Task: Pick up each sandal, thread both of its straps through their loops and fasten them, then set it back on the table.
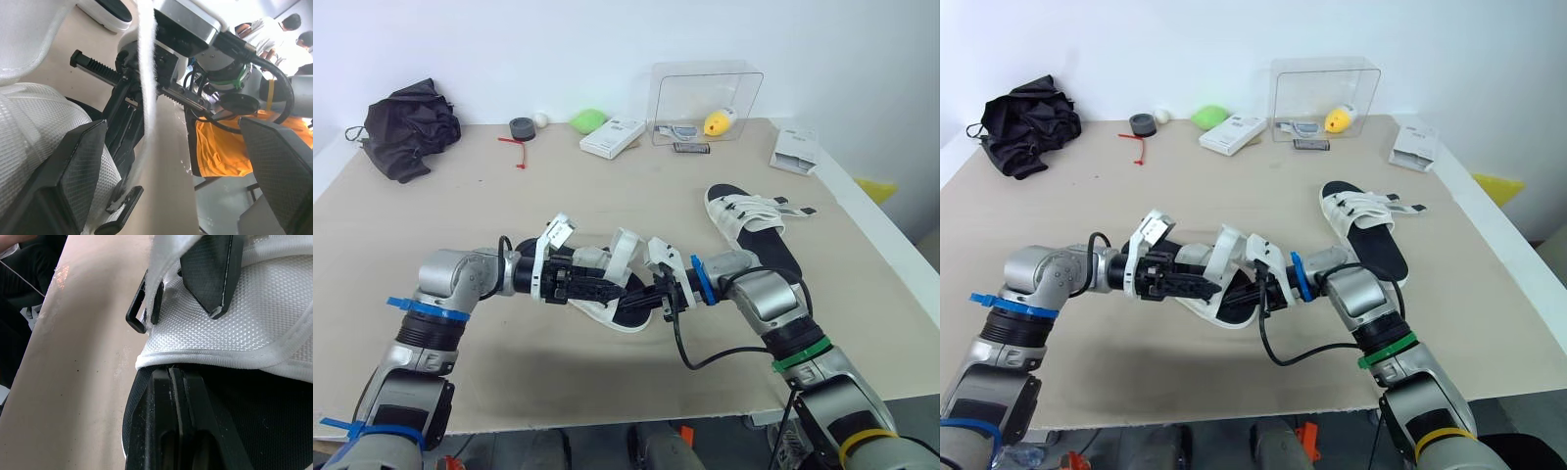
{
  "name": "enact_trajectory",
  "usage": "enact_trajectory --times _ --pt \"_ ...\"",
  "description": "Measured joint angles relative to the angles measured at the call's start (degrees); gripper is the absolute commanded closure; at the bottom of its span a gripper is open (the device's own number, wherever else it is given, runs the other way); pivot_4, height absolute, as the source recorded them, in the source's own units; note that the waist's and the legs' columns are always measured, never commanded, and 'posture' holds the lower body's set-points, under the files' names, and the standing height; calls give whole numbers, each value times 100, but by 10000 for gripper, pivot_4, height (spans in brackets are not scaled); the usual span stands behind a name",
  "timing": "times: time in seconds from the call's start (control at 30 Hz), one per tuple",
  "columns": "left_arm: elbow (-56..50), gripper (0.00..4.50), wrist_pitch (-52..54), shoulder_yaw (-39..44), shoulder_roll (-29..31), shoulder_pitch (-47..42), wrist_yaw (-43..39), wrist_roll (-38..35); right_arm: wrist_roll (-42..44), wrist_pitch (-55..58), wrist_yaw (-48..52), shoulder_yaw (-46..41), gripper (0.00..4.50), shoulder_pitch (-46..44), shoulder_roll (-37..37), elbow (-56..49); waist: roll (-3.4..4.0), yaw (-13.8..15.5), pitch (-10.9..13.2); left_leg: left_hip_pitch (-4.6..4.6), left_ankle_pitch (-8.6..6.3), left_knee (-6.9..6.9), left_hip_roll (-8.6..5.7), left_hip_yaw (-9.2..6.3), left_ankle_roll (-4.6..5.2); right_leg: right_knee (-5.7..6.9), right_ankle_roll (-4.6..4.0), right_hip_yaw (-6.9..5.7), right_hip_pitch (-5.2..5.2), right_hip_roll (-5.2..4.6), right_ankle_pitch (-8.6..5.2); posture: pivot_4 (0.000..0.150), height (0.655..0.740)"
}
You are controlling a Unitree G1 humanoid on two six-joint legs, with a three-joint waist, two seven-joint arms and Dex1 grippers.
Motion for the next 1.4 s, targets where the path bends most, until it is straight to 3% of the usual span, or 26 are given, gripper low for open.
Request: enact_trajectory --times 0.37,0.7,0.83,0.87,1.03,1.13,1.2,1.23,1.33,1.4 --pt "140 660 -31 44 -154 -103 233 -75 6 2 -5 0 45000 0 8 -1 -5 1 5 -1 0 0 -6 0 0 0 1 0 0 -7 0 1500 7400" --pt "85 660 -678 -472 76 -115 -83 315 21 16 -7 0 45000 5 14 -20 -5 3 6 -2 0 0 -9 0 -1 -1 5 0 0 -12 -3 1500 7400" --pt "161 10870 -600 -394 -8 -167 45 291 21 17 -6 1 45000 21 13 -48 -6 3 7 -3 0 0 -9 -1 -1 -1 5 -1 -1 -12 -3 1500 7400" --pt "214 15329 -480 -303 -84 -210 149 249 21 17 -5 1 45000 32 14 -66 -8 2 9 -5 0 0 -9 -1 -1 -1 5 -1 -1 -12 -3 1500 7400" --pt "250 15329 -108 -96 -168 -326 371 43 25 21 13 2 45000 34 14 -116 -12 1 30 -9 -1 -1 -9 -1 -1 -1 8 0 -6 -11 -5 1500 7400" --pt "249 22609 -63 -67 -161 -337 422 21 26 22 19 2 45000 35 14 -125 -13 1 37 -10 -1 -2 -9 -1 -2 -1 8 0 -6 -11 -6 1500 7400" --pt "249 31518 -70 -85 -119 -337 433 44 30 24 19 2 45000 35 14 -129 -12 1 43 -9 -1 -3 -9 -1 -2 -1 8 0 -6 -12 -6 1500 7400" --pt "248 33328 -86 -128 -60 -337 409 87 49 31 19 2 45000 36 13 -135 -12 0 48 -9 -1 -3 -9 -1 -2 -1 8 0 -6 -12 -6 1500 7400" --pt "248 44724 -125 -264 89 -336 341 149 71 52 19 2 45000 36 13 -144 -11 0 60 -10 -2 -3 -9 0 -3 -1 8 1 -8 -12 -6 1500 7400" --pt "245 44724 -172 -326 140 -336 270 176 74 58 27 2 45000 36 11 -159 -11 0 63 -11 -3 -4 -9 -1 -4 -1 8 0 -8 -12 -8 1500 7400"
